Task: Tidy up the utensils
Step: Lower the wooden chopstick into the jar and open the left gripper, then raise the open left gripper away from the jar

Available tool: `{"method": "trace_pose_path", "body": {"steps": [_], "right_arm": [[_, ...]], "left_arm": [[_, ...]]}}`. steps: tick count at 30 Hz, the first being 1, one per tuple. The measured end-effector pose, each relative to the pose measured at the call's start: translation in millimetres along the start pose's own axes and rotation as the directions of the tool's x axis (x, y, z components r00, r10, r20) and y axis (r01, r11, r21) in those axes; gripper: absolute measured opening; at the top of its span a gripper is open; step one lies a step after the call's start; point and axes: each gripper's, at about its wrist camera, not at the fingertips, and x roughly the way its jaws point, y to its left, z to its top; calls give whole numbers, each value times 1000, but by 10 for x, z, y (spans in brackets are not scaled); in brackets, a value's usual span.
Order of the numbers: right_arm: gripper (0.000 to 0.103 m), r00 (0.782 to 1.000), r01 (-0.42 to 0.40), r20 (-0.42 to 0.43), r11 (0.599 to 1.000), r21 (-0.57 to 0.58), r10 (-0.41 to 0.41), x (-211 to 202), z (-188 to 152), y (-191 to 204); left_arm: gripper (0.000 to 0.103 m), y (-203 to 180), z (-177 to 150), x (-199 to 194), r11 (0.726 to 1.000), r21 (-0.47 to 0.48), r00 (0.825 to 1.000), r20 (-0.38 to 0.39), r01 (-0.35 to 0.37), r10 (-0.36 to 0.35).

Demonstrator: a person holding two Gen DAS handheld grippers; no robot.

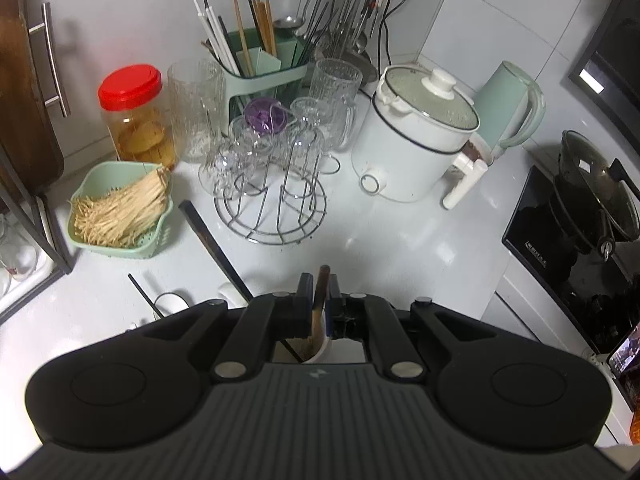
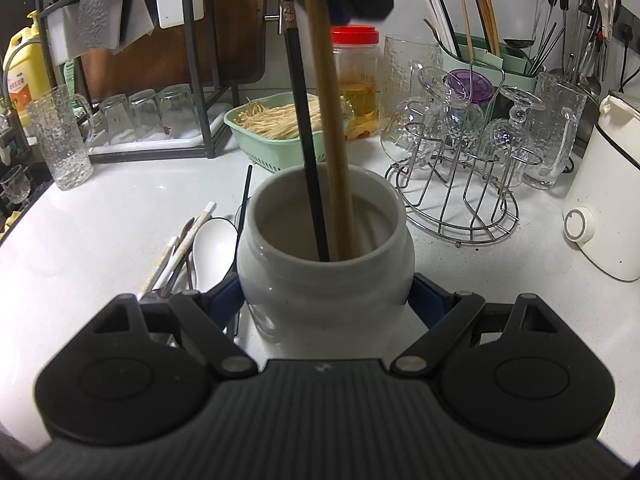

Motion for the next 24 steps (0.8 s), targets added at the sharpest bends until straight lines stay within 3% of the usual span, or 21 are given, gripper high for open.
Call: {"method": "trace_pose_path", "body": {"steps": [15, 19, 24], "right_arm": [[90, 1000, 0, 2, 1000, 0, 0, 0, -4, 12], [90, 1000, 0, 3, 1000, 0, 0, -3, -2, 12], [90, 1000, 0, 2, 1000, 0, 0, -2, -2, 14]], "left_arm": [[7, 67, 10, -10, 999, -50, 1000, 5, 8, -7], [26, 98, -6, -128, 997, -76, 999, 38, 18, -15], [33, 121, -43, -294, 995, -93, 997, 80, 25, -17]]}}
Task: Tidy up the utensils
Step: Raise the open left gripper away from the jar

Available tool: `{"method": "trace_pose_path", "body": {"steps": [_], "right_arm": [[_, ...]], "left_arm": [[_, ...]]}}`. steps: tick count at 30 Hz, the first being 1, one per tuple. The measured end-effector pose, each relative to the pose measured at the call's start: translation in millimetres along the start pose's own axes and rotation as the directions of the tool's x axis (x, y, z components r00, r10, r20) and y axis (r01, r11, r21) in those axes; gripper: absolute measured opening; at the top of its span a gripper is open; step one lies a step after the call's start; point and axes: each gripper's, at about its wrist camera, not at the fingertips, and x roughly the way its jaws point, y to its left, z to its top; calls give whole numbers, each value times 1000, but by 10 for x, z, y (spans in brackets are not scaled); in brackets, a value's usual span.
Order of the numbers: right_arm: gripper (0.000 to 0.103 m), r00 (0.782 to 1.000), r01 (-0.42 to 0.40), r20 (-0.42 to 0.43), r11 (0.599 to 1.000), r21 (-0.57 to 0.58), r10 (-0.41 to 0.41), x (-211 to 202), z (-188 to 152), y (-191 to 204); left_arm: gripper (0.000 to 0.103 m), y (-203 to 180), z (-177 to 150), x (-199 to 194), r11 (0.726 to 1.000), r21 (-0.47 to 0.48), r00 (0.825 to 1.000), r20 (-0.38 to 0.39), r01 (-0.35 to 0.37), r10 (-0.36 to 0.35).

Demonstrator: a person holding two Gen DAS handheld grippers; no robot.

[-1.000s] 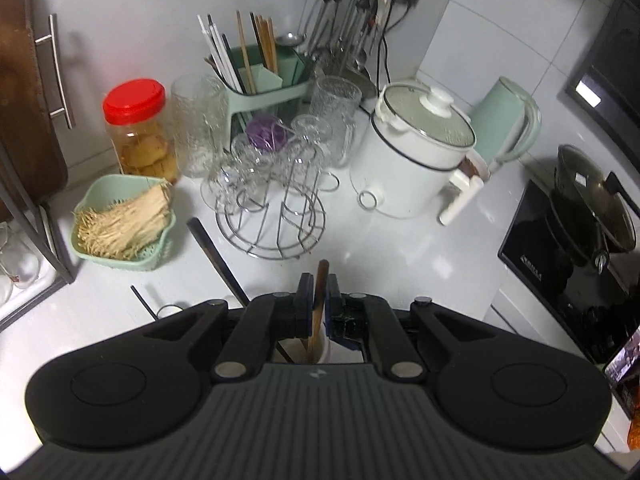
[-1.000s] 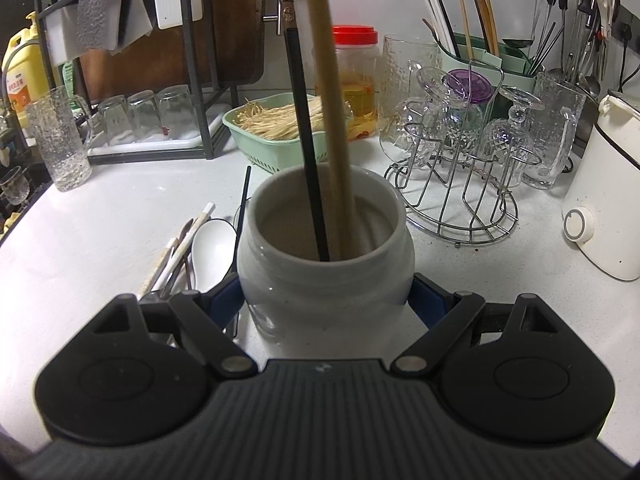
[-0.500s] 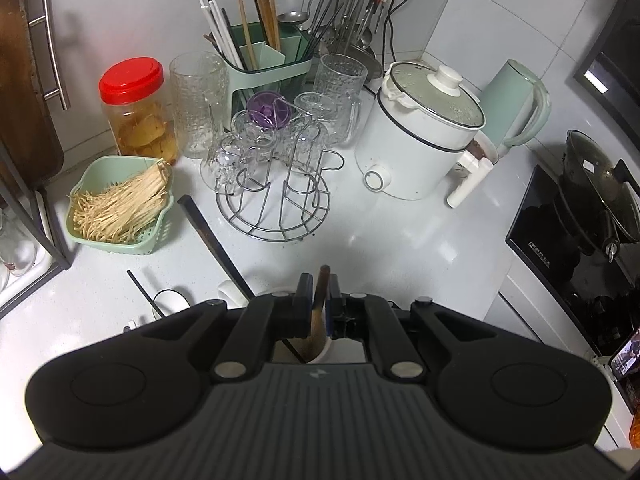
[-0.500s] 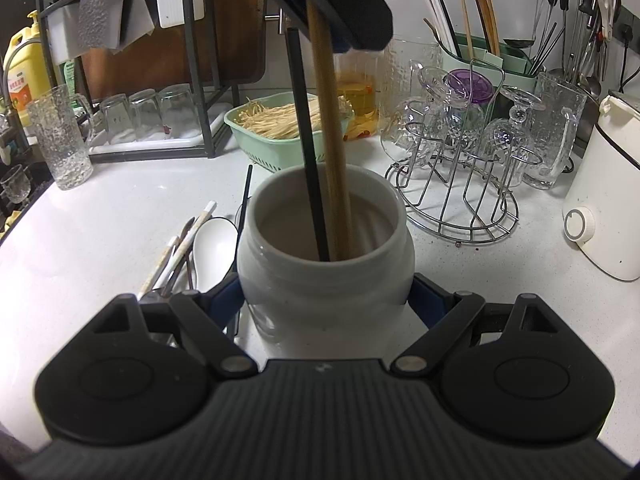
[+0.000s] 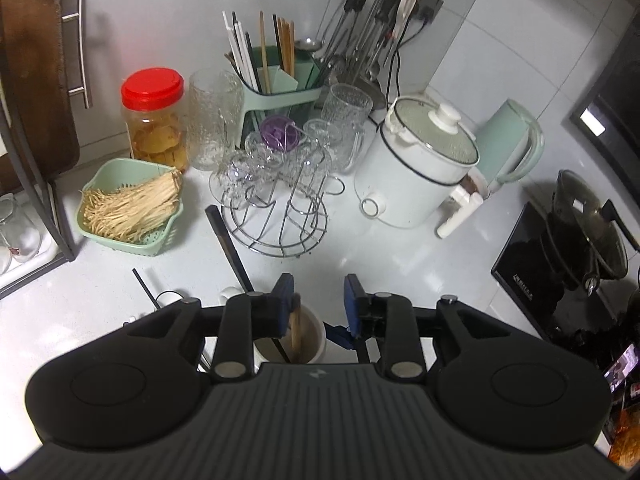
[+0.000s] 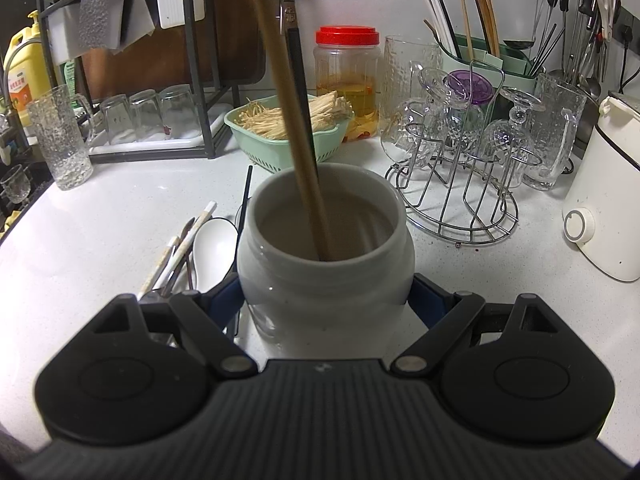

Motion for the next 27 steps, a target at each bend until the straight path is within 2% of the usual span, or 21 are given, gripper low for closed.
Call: {"method": "trace_pose_path", "body": {"steps": [7, 16, 27], "right_arm": [[90, 1000, 0, 1, 1000, 0, 0, 0, 3, 3], [90, 1000, 11, 1, 1000, 2, -11, 6, 9, 8], [90, 999, 34, -1, 999, 17, -34, 25, 21, 1]], "left_arm": [[34, 82, -109, -269, 1000, 17, 1000, 22, -20, 20], [34, 364, -237, -500, 996, -84, 997, 75, -28, 34], [34, 528, -394, -625, 991, -134, 995, 92, -12, 24]]}}
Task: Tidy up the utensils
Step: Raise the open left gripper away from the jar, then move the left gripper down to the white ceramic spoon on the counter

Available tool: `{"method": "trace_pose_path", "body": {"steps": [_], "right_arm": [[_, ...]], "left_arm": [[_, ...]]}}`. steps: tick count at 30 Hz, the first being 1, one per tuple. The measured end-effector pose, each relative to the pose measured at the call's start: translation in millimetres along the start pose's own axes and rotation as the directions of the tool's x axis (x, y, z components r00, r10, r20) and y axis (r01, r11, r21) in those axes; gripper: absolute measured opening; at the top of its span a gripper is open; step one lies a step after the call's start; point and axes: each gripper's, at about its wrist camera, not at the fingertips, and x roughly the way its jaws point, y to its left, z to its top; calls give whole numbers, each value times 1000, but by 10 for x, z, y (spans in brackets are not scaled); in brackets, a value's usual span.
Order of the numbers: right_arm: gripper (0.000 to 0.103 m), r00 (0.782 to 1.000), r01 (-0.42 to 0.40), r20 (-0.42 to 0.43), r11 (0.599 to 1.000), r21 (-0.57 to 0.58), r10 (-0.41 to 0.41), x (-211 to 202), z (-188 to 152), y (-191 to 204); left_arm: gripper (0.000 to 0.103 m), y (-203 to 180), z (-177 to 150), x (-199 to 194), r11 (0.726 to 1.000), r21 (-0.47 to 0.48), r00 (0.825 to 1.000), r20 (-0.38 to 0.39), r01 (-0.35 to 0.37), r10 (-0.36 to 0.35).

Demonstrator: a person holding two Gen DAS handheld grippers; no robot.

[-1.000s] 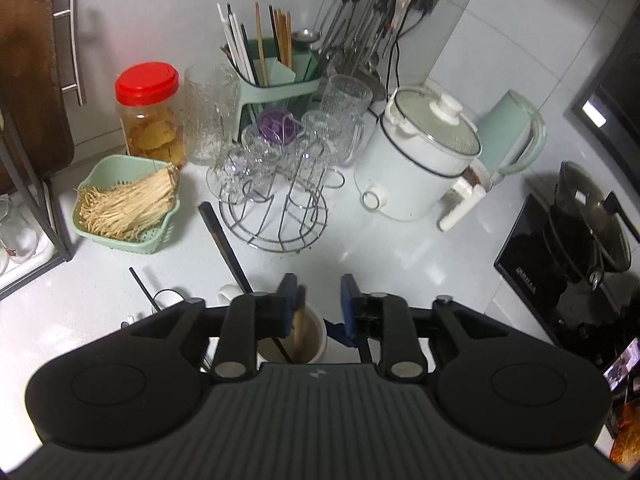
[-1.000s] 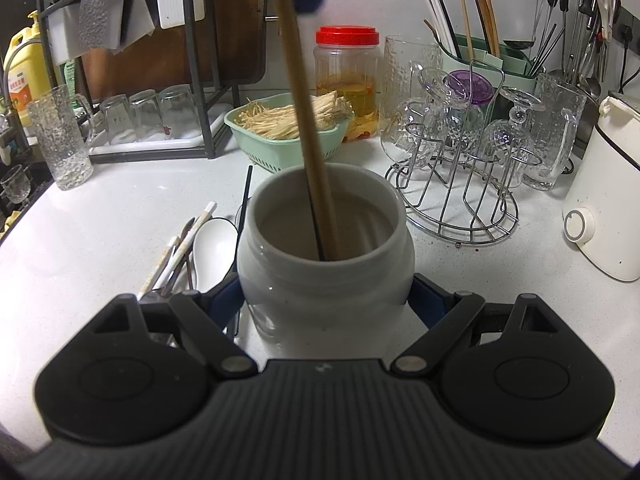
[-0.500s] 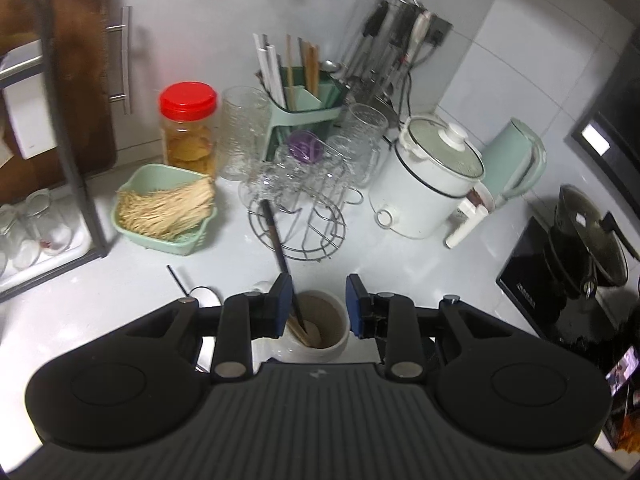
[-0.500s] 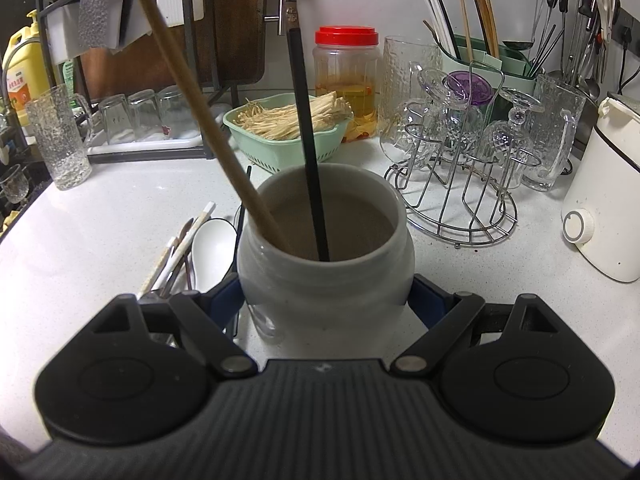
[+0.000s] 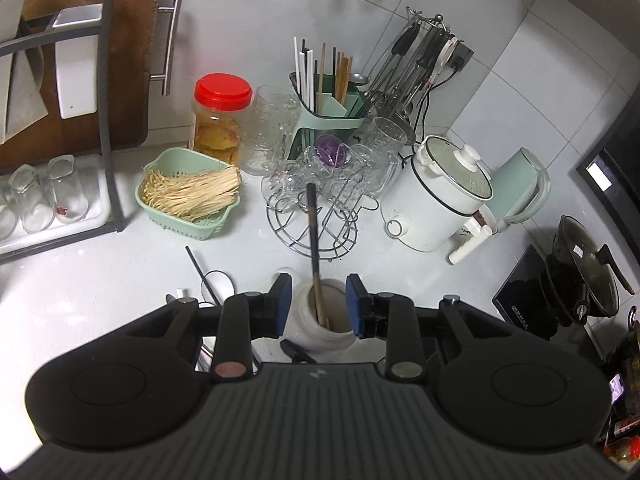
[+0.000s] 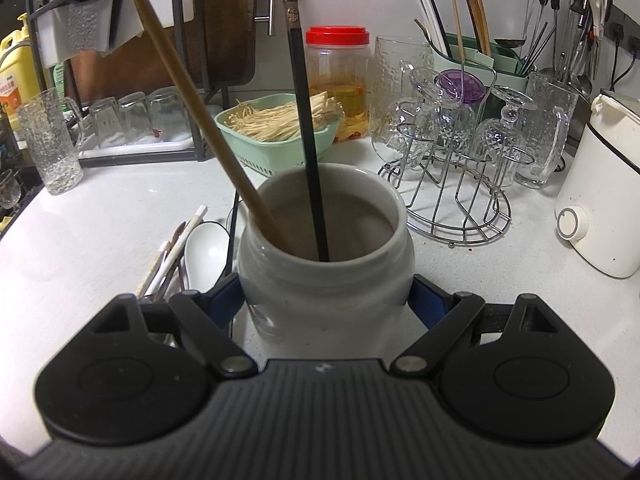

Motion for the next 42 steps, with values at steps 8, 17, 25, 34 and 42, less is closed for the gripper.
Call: {"method": "trace_pose_path", "body": {"steps": [8, 17, 25, 34, 42], "right_arm": [[90, 999, 37, -2, 999, 30, -37, -5, -10, -69], [90, 998, 70, 0, 995, 66, -70, -50, -57, -171], [90, 996, 90, -5, 993, 76, -90, -45, -45, -178], [90, 995, 95, -4, 993, 77, -95, -63, -62, -171], [90, 996, 89, 2, 993, 78, -90, -74, -71, -178]], "left_arm": [[43, 261, -95, 57, 998, -39, 999, -15, -51, 50], [43, 772, -308, 599, 985, -117, 987, -115, -129, 116], [43, 1027, -436, 1140, 975, -173, 980, -168, -138, 109], [41, 1220, -442, 1546, 971, -155, 971, -188, -181, 151], [24, 1344, -350, 1675, 983, -133, 976, -194, -124, 97]]}}
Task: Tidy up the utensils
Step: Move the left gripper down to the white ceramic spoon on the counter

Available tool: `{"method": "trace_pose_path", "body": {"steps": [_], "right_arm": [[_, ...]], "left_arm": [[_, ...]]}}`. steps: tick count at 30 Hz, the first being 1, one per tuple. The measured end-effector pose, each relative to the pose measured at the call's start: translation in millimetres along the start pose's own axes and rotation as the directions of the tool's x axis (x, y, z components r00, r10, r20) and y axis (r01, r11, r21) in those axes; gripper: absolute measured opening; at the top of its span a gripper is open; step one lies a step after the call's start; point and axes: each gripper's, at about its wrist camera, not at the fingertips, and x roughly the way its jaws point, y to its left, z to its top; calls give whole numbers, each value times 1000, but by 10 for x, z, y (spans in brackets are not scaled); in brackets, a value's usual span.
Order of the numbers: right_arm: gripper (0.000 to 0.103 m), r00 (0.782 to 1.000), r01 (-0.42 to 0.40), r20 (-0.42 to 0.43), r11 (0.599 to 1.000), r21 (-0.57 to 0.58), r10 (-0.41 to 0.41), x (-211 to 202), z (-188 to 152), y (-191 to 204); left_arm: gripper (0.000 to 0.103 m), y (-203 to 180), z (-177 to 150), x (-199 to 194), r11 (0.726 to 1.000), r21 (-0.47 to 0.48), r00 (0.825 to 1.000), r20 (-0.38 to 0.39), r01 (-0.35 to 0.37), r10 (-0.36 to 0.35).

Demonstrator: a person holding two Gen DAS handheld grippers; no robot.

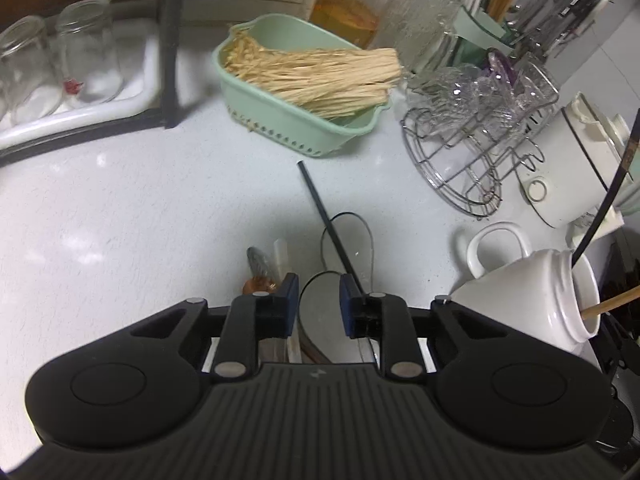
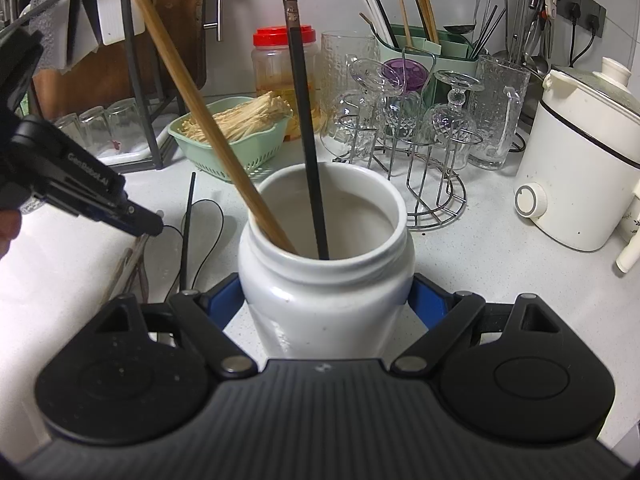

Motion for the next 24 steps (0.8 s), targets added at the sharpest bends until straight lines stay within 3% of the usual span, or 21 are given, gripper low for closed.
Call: {"method": "trace_pose_path", "body": {"steps": [2, 8, 12, 17, 24], "right_arm": [[90, 1000, -1, 2, 1000, -1, 1, -1, -2, -2], [90, 1000, -3, 1, 1000, 1, 3, 0, 2, 1], [90, 1000, -2, 3, 1000, 1, 2, 1, 2, 7], [90, 1000, 0, 2, 1000, 13, 0, -1, -2, 0], [90, 1000, 4, 4, 1000, 14, -4, -9, -10, 6]], "left_arm": [[23, -7, 40, 26, 999, 28, 999, -10, 37, -37], [23, -106, 160, 67, 977, 202, 998, -37, 66, -60], [23, -109, 182, 181, 956, 293, 998, -69, 32, -12], [23, -91, 206, 224, 938, 340, 995, -100, 62, -29], [23, -3, 246, 274, 936, 318, 978, -183, 151, -96]]}}
